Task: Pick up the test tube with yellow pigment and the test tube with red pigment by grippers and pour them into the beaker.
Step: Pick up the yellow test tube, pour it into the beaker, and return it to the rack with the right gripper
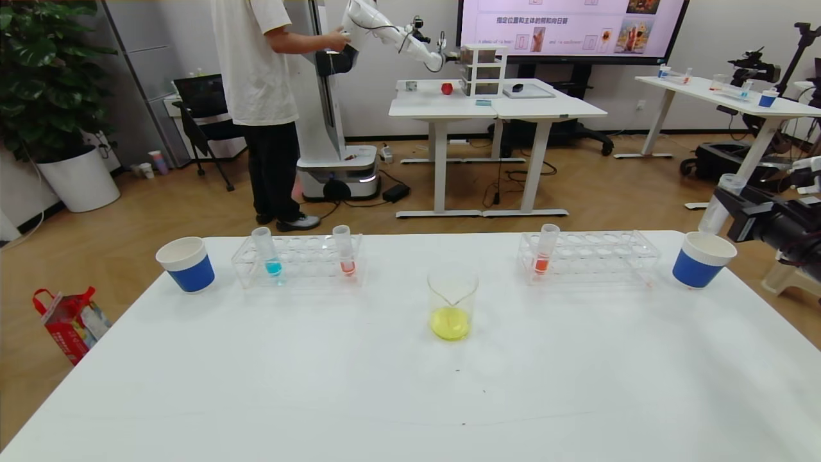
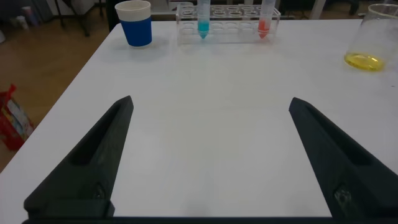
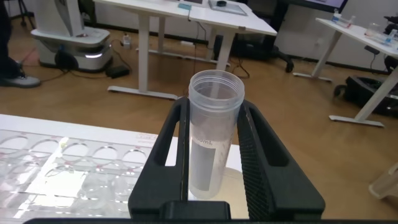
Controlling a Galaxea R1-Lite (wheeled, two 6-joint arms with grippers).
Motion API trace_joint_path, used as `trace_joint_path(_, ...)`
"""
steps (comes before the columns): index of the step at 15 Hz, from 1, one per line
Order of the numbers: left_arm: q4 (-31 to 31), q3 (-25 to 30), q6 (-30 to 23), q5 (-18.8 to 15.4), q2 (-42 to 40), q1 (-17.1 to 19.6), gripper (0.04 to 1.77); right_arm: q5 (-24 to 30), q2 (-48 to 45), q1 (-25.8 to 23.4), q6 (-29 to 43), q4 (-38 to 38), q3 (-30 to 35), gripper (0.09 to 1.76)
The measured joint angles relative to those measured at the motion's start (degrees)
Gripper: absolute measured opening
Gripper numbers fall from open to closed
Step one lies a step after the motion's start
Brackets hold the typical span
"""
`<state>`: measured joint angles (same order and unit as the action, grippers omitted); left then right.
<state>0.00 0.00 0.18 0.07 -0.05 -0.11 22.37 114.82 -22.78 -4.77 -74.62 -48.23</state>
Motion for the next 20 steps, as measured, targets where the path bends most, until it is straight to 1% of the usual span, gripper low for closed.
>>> trace_joint_path(2,0.0,0.0,-0.02,0.0,0.0,-0.05,1.75,0.0,2.86,-1.94,-0.02,0.0,-2.57,0.5)
trace_joint_path(4,0.0,0.0,0.0,0.0,0.0,-0.02,1.75,-0.07,5.19,-2.82,0.04,0.0,-5.07,0.5)
trace_joint_path(10,0.0,0.0,-0.02,0.0,0.0,0.0,1.75,-0.4,10.62,-3.04,0.0,2.18,-12.57,0.5)
trace_joint_path(14,0.0,0.0,-0.02,-0.02,0.0,-0.05,1.75,-0.46,14.07,-3.06,-0.2,1.58,-13.63,0.5)
trace_joint_path(20,0.0,0.0,-0.02,0.0,0.0,-0.02,1.75,-0.52,17.01,-3.1,-0.4,0.04,-12.89,0.5)
